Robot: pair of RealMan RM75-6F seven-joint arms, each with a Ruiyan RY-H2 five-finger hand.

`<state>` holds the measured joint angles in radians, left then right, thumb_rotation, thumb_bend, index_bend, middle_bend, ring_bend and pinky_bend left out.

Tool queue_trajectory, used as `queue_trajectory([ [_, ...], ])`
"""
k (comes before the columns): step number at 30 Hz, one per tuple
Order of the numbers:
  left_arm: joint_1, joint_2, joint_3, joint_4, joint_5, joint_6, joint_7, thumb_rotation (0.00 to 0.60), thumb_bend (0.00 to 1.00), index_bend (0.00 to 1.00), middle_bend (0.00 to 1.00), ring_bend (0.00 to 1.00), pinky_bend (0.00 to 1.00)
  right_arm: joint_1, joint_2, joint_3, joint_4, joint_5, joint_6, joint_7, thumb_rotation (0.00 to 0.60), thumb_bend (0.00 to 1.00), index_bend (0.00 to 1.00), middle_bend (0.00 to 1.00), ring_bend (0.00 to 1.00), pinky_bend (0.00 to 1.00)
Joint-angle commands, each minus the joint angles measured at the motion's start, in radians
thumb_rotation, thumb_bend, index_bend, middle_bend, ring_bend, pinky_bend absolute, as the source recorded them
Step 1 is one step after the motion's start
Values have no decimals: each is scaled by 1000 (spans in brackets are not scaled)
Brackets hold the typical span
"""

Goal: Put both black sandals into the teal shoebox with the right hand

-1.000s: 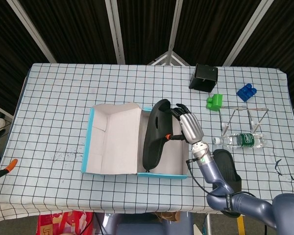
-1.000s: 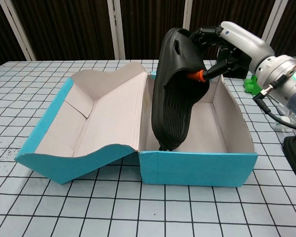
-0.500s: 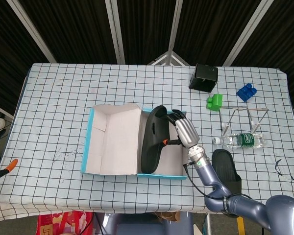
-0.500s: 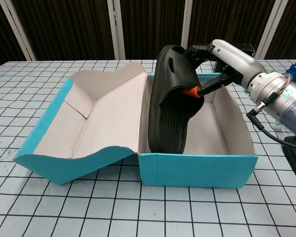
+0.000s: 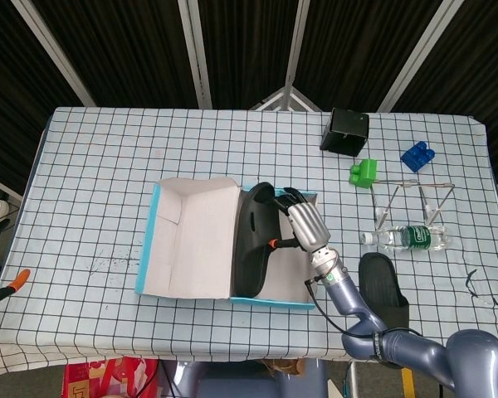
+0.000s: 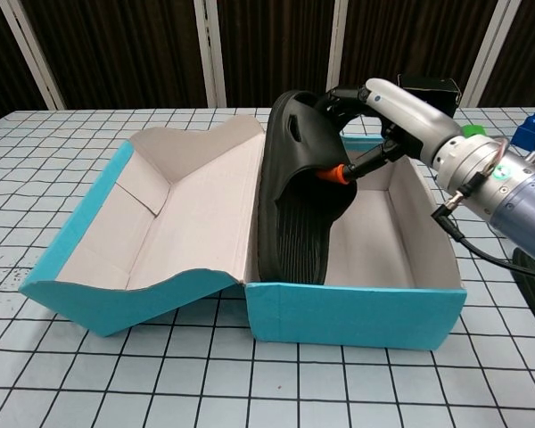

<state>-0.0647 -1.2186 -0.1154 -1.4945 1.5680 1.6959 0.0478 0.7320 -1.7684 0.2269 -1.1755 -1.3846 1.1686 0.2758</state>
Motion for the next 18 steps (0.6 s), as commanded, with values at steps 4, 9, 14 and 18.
queue_trajectory([
  [4, 1, 2, 0, -1, -1, 1, -4, 600, 200, 142, 0, 0, 77, 2, -4, 2, -7, 8, -20, -17, 600, 473, 642, 556, 329, 131],
  [9, 1, 3, 0, -2, -1, 0, -5, 600, 200, 142, 0, 0, 77, 5, -13, -1, 3, 9, -39, -26, 600, 473, 642, 556, 329, 130],
  [14, 1, 4, -1, -1, -3, 0, -7, 600, 201, 142, 0, 0, 77, 8, -20, -2, 10, 20, -64, -31, 600, 473, 642, 556, 329, 131],
  [18, 1, 5, -2, -1, -6, -1, -8, 600, 201, 142, 0, 0, 77, 10, -22, -4, 12, 28, -88, -39, 600, 473, 642, 556, 329, 130],
])
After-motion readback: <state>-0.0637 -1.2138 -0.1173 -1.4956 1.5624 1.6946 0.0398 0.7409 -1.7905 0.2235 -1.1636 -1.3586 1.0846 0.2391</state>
